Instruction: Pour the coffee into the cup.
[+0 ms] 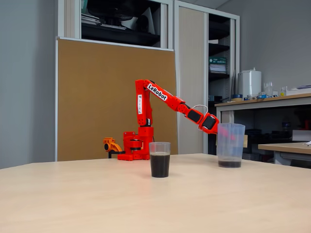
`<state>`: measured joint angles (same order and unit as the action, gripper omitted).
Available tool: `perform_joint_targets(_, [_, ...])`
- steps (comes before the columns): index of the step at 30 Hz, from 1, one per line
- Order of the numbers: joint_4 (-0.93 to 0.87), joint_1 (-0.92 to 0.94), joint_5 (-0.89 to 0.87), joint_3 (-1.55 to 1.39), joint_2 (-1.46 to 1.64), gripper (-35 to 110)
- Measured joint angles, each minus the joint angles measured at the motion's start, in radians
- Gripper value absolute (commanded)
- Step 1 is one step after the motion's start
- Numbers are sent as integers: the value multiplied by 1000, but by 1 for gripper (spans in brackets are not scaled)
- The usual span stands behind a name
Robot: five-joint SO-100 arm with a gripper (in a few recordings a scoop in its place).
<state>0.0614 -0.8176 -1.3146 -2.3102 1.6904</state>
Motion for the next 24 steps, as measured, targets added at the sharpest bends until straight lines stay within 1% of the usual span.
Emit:
perform_joint_targets(12, [52,0,-84,-28,-5,11])
perform_joint_targets(24, [97,0,-155,-98,20,12])
